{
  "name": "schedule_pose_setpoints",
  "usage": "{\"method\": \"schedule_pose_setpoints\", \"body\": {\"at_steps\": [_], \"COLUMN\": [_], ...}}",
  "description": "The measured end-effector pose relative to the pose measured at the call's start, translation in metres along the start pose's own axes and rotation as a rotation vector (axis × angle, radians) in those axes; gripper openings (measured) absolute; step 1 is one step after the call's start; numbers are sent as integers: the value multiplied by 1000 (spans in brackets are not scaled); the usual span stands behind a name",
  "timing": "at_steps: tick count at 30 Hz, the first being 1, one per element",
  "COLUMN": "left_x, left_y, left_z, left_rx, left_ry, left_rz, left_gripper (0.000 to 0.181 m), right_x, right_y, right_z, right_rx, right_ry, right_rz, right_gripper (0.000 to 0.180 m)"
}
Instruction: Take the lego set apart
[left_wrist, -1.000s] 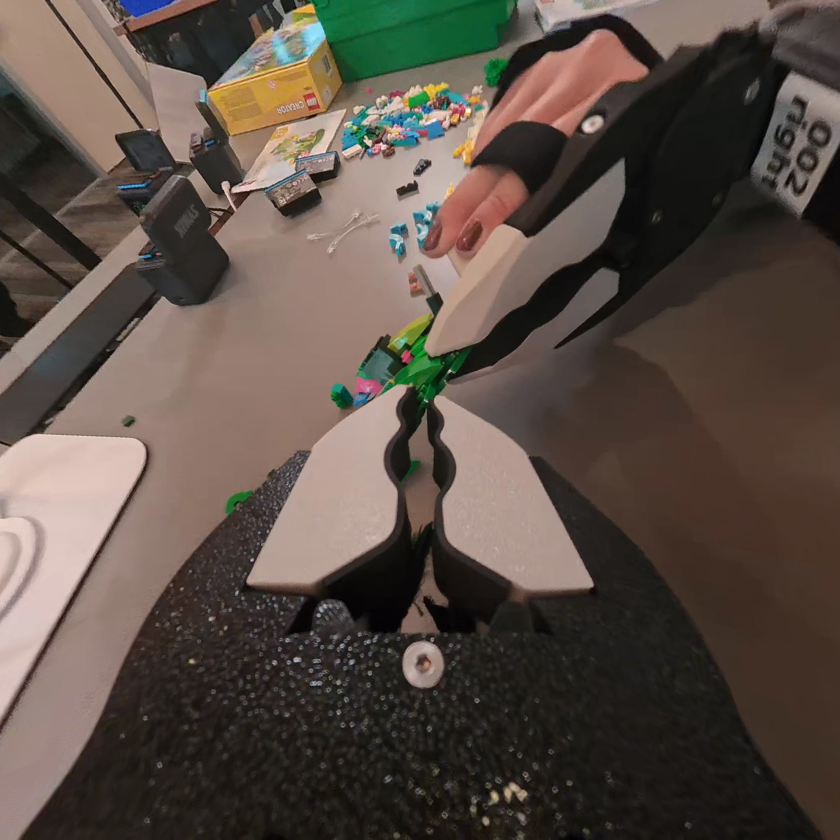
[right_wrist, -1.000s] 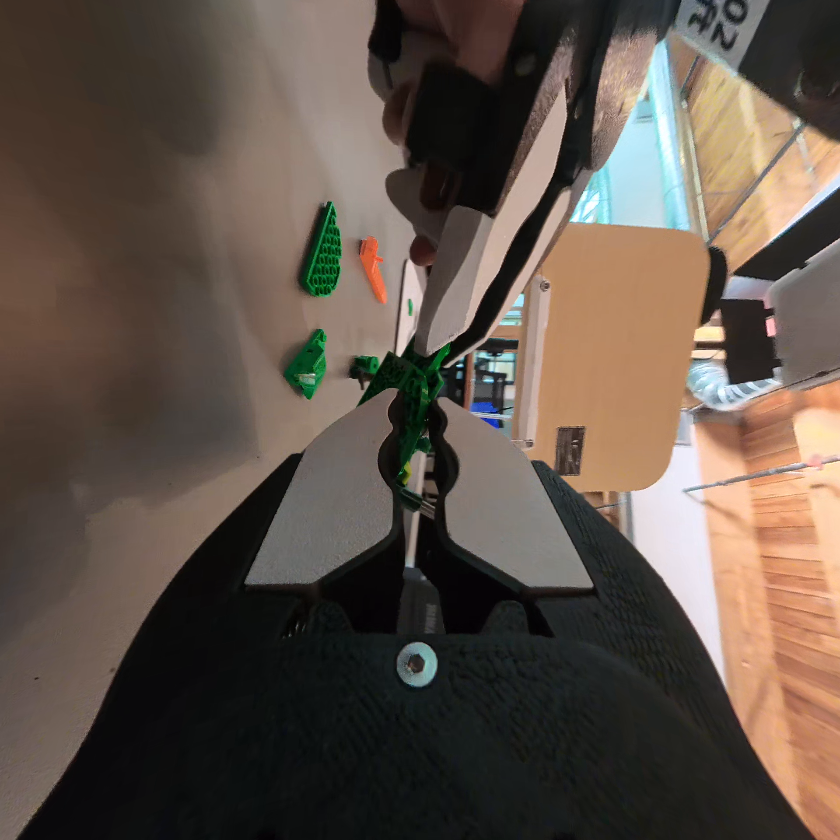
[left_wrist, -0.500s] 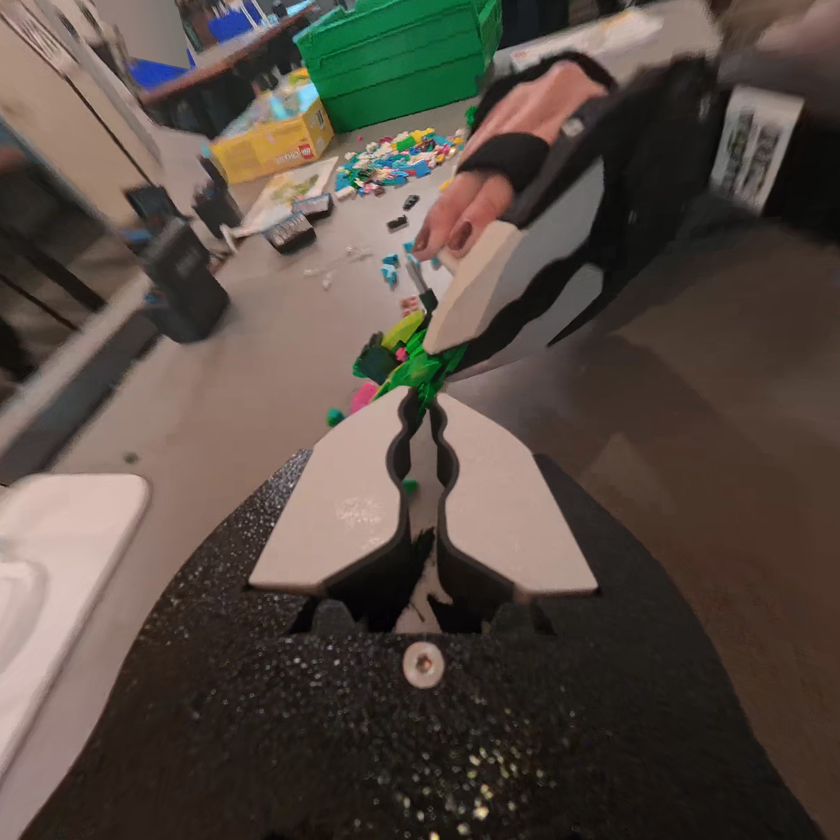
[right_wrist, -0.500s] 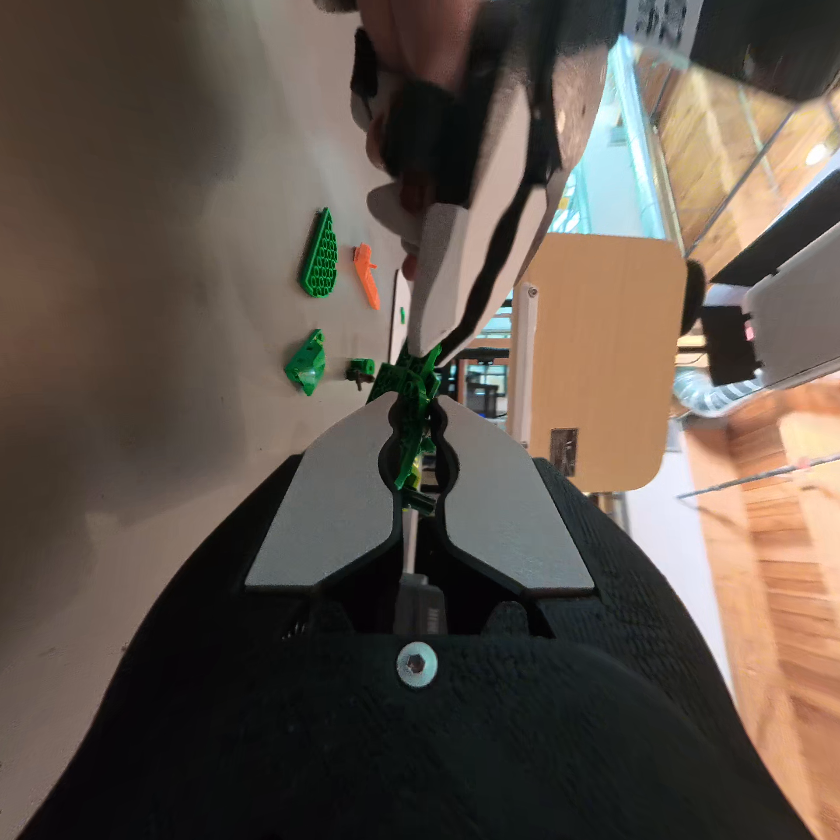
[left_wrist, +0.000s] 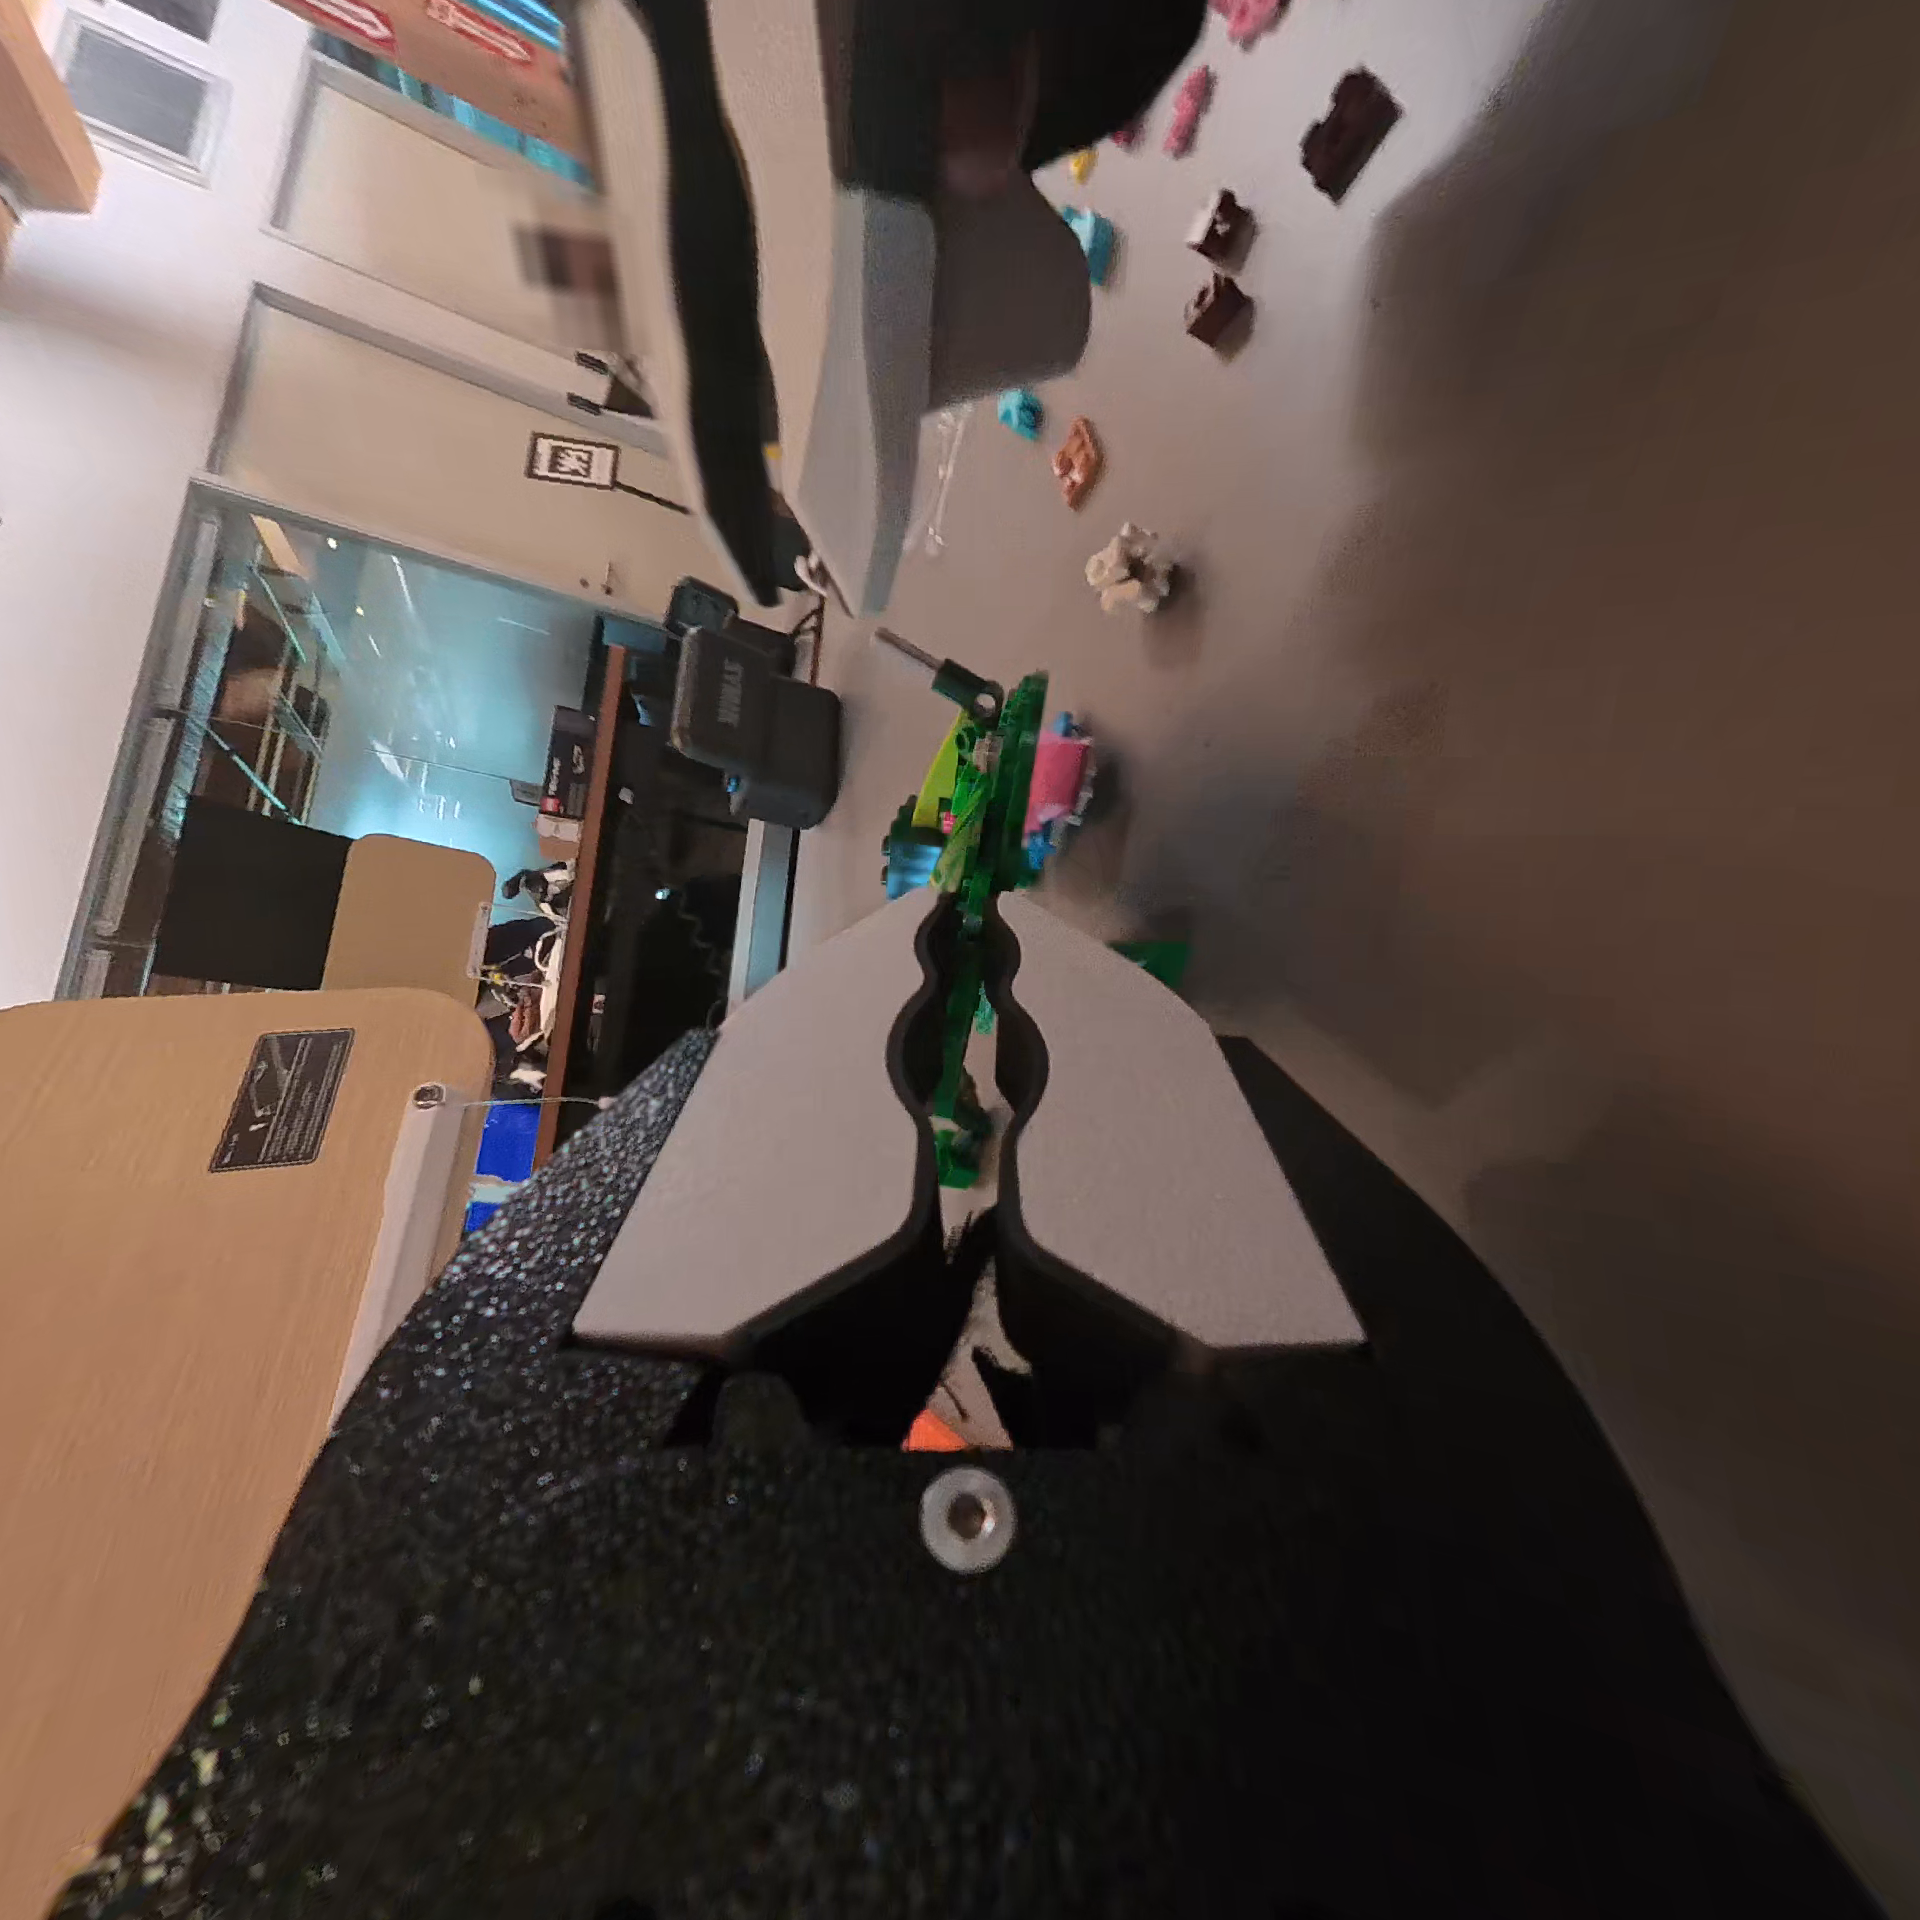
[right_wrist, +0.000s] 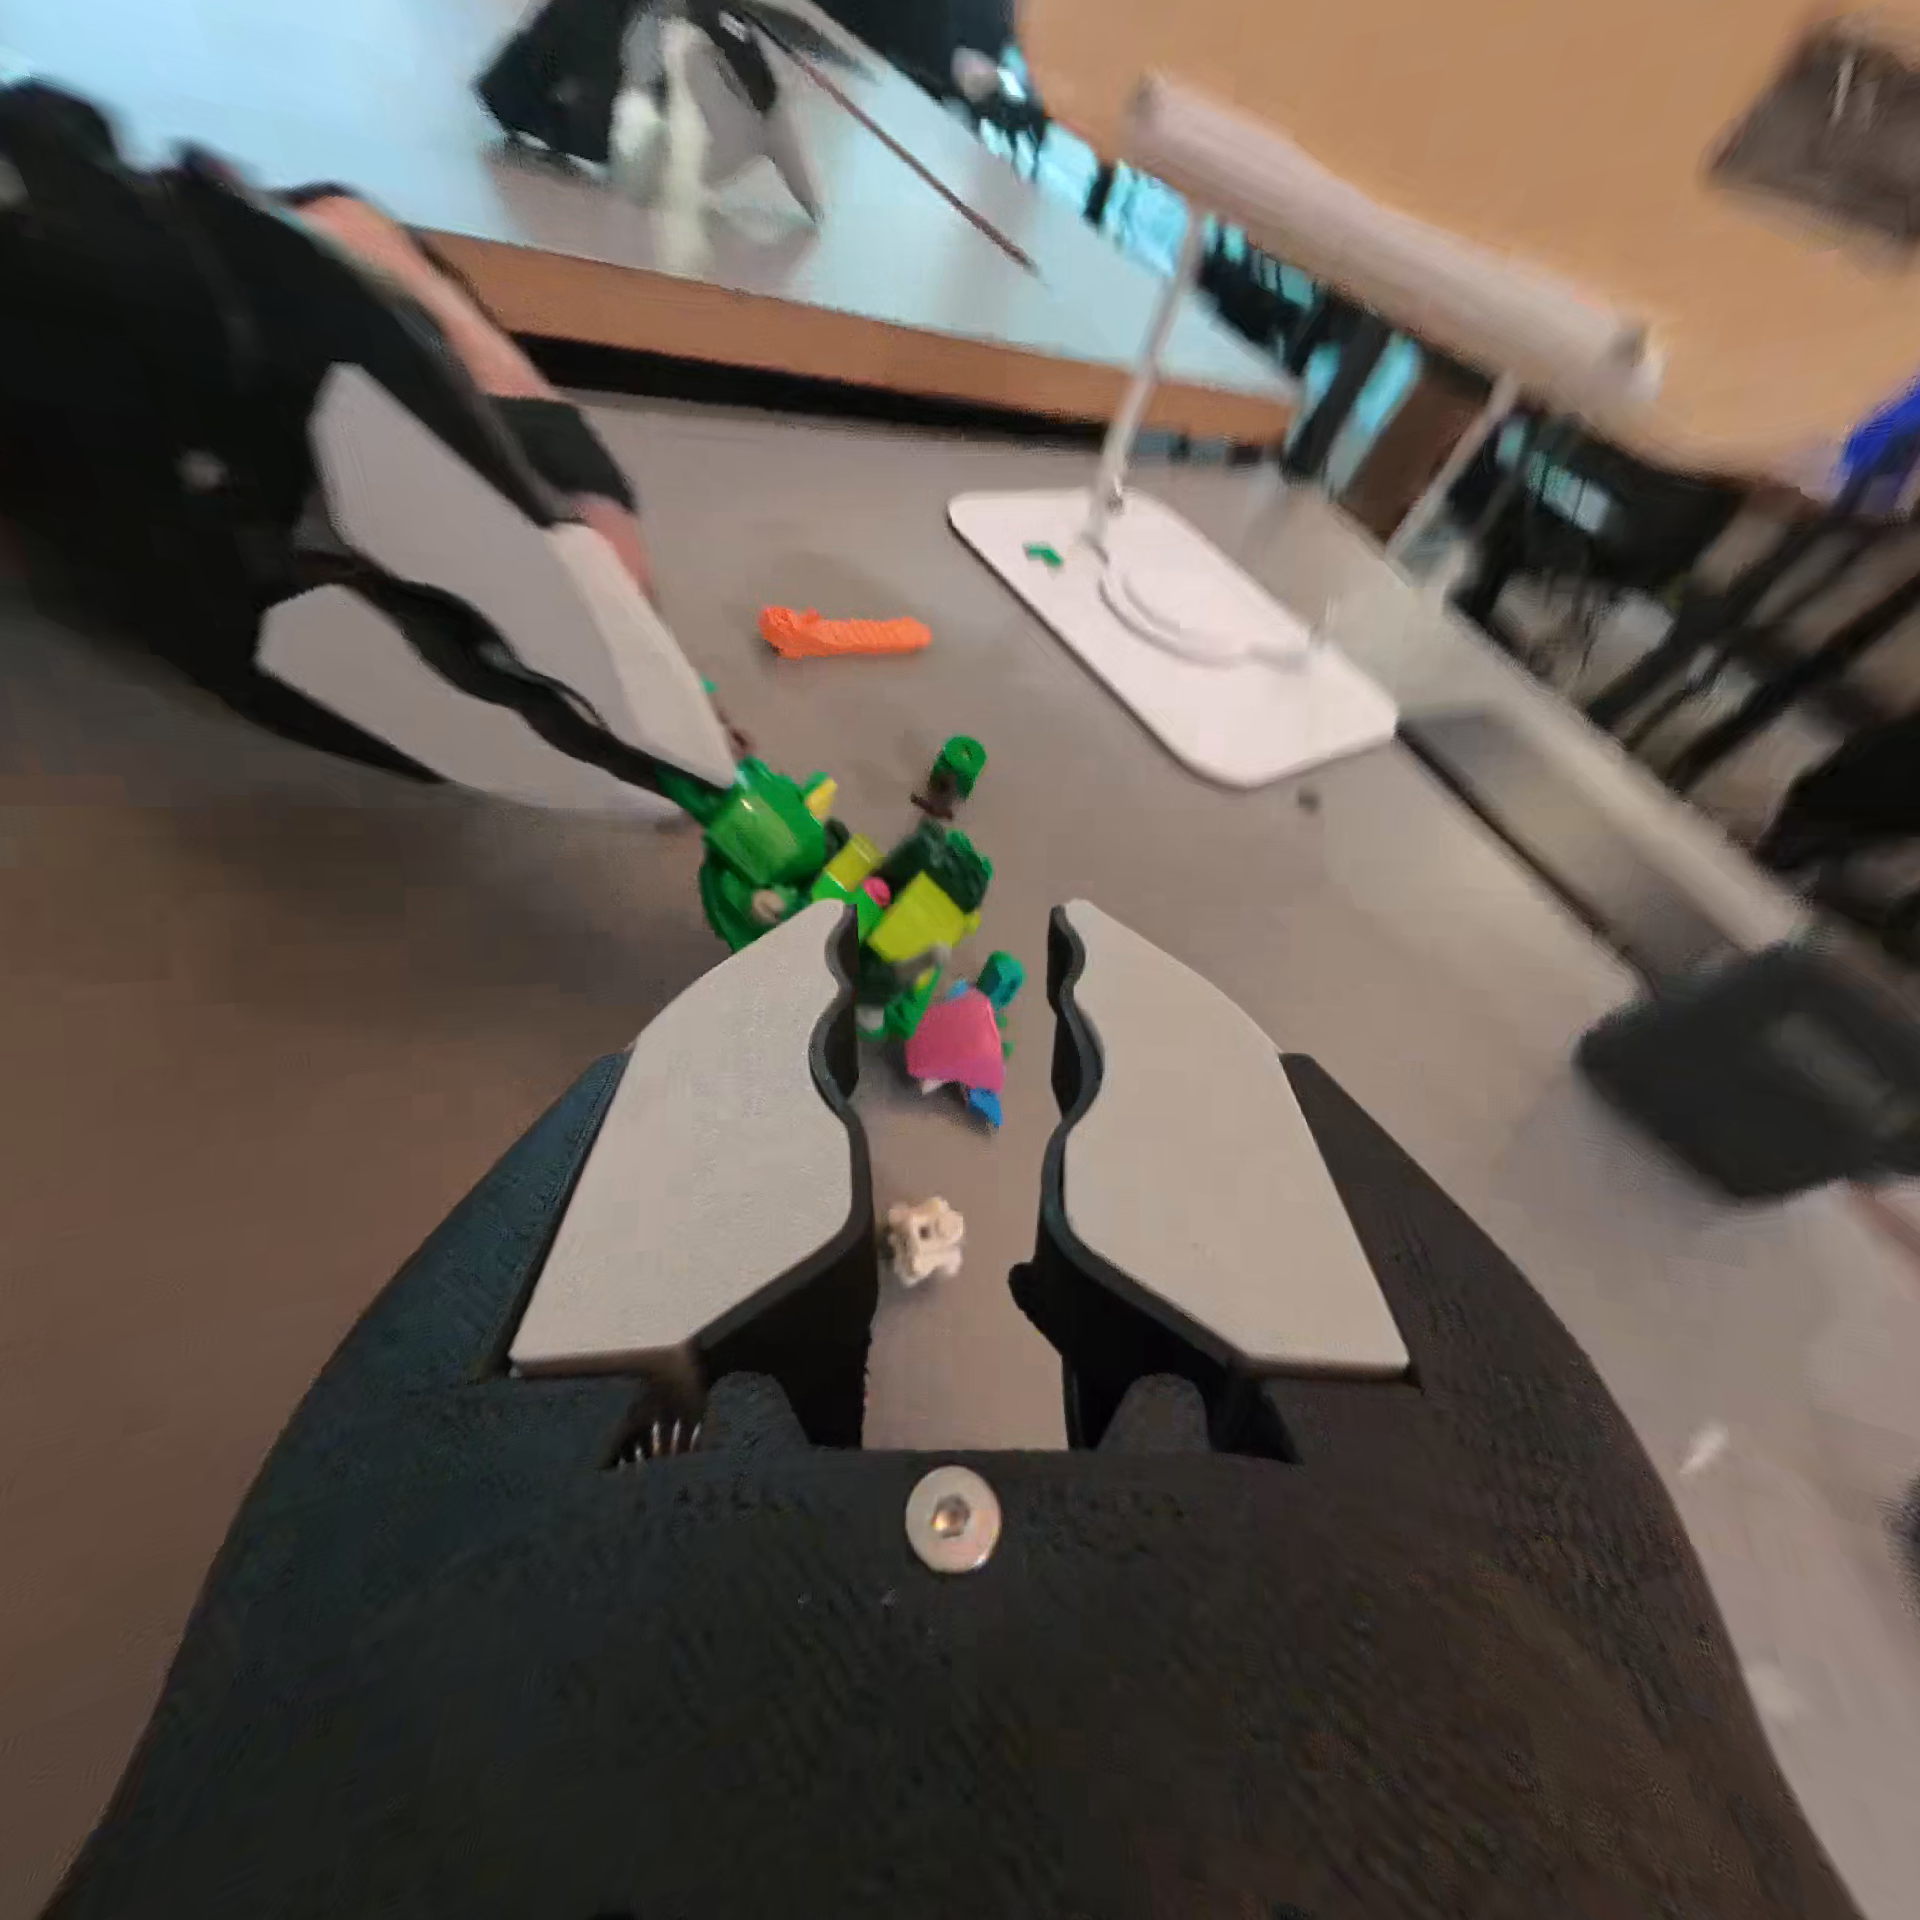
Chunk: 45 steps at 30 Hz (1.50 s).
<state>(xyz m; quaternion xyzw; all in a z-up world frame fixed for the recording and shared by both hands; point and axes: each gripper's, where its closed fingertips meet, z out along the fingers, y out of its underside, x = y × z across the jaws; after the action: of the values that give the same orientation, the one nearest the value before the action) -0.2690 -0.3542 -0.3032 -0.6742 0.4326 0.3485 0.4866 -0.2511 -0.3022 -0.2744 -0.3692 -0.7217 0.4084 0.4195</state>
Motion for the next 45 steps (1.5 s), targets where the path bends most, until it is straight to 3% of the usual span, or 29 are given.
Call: {"method": "schedule_pose_setpoints", "body": {"at_steps": [5,11,17,24,29,33,36,39,45], "left_x": [-5,-8,-33,-34,-30,-28,-25,-22,-13], "left_y": [-2,-9,-22,-26,-23,-16,-11,-6,-13], "left_z": [1,0,-13,-14,-11,-9,-5,-1,-2], "left_rx": [13,38,142,173,171,153,138,99,89], "left_ry": [-56,-95,-186,-173,-139,-122,-75,-16,106], "left_rz": [13,13,-126,-180,-203,-241,-335,-434,-497], "left_gripper": [3,4,3,4,3,4,4,4,4], "right_x": [-6,-1,3,4,1,0,-5,-22,-38], "right_y": [16,12,-28,-30,-28,-27,-25,-20,-7], "right_z": [8,9,-7,-9,-8,-8,-10,-4,15], "right_rx": [-42,24,288,380,322,334,308,211,1], "right_ry": [-116,-38,-141,-275,-121,-40,56,119,190], "right_rz": [367,342,575,810,463,295,23,-307,-662], "right_gripper": [33,4,1,1,4,47,45,31,12]}}
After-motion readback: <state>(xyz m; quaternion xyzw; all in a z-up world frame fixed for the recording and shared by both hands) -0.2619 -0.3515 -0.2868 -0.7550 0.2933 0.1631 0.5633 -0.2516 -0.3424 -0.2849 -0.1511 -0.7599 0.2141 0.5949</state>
